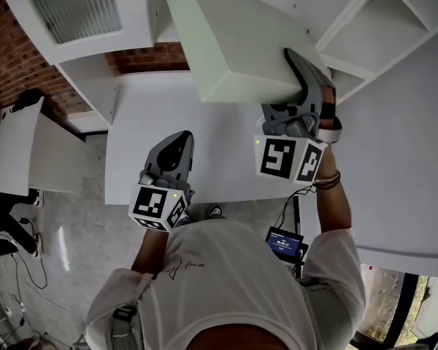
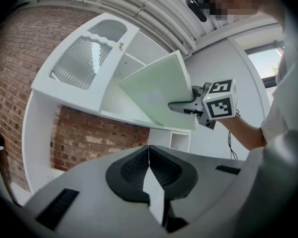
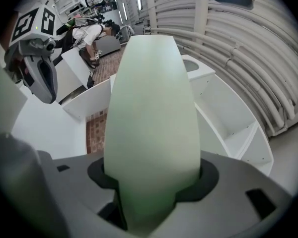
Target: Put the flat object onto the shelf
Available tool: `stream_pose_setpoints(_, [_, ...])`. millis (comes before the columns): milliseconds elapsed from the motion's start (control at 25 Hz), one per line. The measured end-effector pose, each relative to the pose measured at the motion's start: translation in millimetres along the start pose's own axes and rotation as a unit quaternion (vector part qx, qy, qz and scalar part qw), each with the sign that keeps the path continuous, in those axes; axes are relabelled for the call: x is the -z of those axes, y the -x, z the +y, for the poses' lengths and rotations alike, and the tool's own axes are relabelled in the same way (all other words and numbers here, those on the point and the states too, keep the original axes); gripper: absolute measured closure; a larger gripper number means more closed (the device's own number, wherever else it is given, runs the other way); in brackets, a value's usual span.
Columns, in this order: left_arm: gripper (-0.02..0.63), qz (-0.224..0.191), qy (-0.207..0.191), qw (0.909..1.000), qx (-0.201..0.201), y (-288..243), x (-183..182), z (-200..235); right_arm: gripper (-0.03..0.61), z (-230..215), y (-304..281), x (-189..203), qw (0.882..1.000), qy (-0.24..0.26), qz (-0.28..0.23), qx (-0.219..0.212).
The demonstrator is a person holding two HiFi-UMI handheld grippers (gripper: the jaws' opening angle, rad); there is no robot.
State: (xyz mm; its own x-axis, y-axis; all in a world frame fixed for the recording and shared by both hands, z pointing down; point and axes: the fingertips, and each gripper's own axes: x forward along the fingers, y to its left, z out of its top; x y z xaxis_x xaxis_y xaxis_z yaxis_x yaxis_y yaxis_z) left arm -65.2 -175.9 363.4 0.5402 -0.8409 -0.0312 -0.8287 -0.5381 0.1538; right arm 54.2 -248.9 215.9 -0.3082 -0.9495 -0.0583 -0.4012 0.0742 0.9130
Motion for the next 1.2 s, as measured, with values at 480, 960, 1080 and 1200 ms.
stream_pose_setpoints(480, [0.600,-0.002,-0.001,1.0000,-0.005,0,-2,4,0.296,26,-18,7,0.997,0.076,0.024,-0.012])
stream_pose_setpoints(960, [0.600,-0.016,-0.010,0.9998,0.001,-3,-15,-1,0.295,51,-39,20,0.987,0.150,0.051,-0.027])
stream_pose_setpoints(1080, [0.600,-0.025,-0.015,0.9995,0.007,-6,-23,-4,0.295,55,-45,23,0.985,0.163,0.055,-0.026])
stream_pose_setpoints(1200, [0.600,-0.035,-0.018,0.9991,0.016,-9,-33,-8,0.295,58,-51,23,0.983,0.172,0.059,-0.022])
